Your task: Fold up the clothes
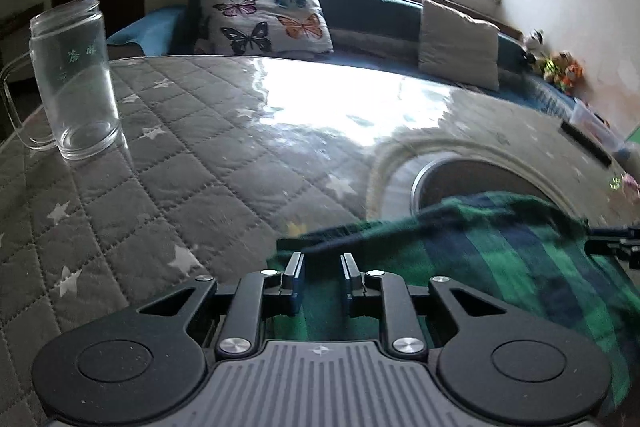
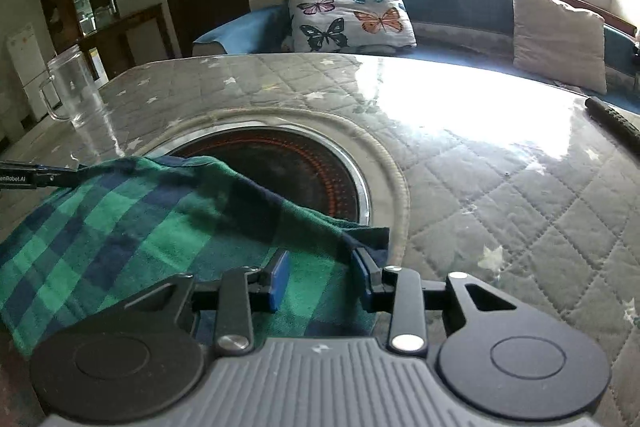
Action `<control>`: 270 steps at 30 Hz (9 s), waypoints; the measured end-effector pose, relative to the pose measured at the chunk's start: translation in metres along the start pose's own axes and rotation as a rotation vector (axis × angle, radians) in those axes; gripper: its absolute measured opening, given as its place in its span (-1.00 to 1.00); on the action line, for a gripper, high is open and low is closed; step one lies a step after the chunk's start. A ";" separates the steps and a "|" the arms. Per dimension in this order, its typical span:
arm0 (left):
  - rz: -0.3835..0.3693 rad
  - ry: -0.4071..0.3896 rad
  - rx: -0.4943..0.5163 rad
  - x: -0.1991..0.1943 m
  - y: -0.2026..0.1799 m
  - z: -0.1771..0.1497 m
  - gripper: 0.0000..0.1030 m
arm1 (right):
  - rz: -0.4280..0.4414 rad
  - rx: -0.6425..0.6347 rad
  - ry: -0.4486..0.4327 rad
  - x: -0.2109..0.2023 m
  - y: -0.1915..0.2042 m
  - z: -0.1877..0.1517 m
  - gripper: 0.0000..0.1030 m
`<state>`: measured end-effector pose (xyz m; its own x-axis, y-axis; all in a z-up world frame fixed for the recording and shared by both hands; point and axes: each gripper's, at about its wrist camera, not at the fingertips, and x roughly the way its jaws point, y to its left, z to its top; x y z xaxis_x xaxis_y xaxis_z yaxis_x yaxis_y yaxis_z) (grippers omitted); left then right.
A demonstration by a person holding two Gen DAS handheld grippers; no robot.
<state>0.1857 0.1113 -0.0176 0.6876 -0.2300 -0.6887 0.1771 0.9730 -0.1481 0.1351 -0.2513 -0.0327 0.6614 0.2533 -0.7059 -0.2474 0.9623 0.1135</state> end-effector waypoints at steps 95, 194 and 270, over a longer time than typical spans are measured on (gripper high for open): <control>-0.337 0.047 -0.716 -0.105 0.031 -0.128 -0.63 | 0.556 -0.635 -0.125 -0.120 0.261 -0.074 -0.92; -0.323 0.056 -0.715 -0.151 0.008 -0.136 -0.78 | 0.166 -0.417 -0.067 -0.092 0.158 -0.091 -0.43; -0.164 0.093 0.198 -0.135 -0.218 -0.120 0.64 | 0.415 0.369 -0.075 -0.138 -0.075 -0.087 0.05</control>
<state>-0.0302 -0.0677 0.0230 0.5719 -0.3726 -0.7308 0.4212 0.8979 -0.1282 0.0007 -0.3668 -0.0042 0.6129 0.6119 -0.4999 -0.2423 0.7478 0.6182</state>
